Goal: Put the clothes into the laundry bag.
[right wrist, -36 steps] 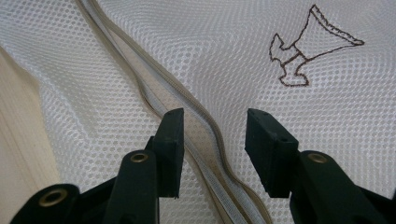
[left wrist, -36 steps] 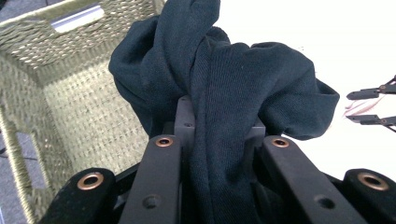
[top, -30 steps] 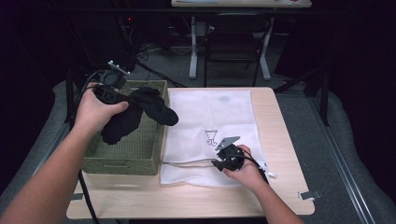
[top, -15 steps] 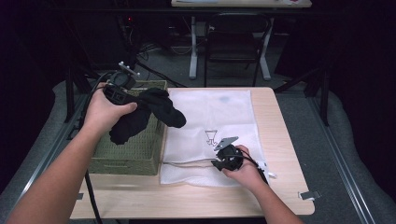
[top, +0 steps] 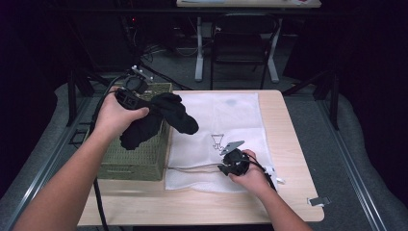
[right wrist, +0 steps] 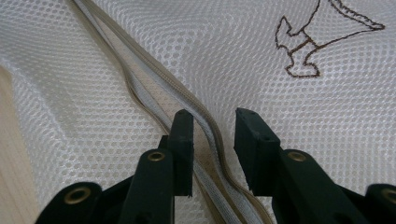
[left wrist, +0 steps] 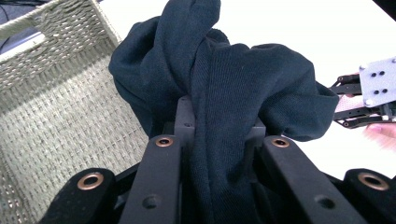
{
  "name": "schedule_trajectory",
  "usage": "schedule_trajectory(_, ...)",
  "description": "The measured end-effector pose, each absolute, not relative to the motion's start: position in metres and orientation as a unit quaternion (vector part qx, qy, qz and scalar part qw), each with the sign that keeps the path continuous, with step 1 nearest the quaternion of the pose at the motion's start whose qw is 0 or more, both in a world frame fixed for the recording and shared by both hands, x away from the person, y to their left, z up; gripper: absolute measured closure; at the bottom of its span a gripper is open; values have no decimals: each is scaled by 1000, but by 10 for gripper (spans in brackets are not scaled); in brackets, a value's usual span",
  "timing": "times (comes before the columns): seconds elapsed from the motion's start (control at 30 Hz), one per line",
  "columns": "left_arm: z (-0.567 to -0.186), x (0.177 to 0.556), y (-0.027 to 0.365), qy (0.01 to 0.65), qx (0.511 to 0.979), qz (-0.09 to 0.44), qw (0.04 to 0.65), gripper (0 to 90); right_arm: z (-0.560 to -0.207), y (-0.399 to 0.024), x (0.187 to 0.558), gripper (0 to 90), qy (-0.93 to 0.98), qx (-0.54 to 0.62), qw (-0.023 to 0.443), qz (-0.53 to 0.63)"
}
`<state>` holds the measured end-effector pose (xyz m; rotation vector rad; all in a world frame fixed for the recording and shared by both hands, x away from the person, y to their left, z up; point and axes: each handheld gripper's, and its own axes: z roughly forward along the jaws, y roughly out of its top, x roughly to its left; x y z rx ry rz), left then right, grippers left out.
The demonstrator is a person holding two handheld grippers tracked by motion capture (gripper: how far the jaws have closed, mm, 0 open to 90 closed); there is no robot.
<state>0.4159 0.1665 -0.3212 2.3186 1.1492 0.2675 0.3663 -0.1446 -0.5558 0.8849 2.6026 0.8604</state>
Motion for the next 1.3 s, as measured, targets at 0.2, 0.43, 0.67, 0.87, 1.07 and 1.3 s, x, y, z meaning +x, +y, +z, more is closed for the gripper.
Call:
schedule_trajectory(0.2,-323,415,162,422,861,100,266,760,-556,-144,366,767,897,303,129,294)
schedule_trajectory(0.43,-323,412,159,418,862,101,267,760,-555,-144,366,838,897,299,131,297)
schedule_trajectory(0.67,-327,411,155,412,865,96,268,760,-552,-146,367,859,894,305,128,304)
schedule_trajectory(0.87,-329,410,153,410,867,96,267,760,-549,-147,369,861,895,296,133,306)
schedule_trajectory(1.07,-330,408,152,409,867,94,269,760,-546,-147,371,862,893,301,129,309)
schedule_trajectory(1.3,-333,406,152,405,869,93,267,760,-539,-148,375,866,892,299,127,315)
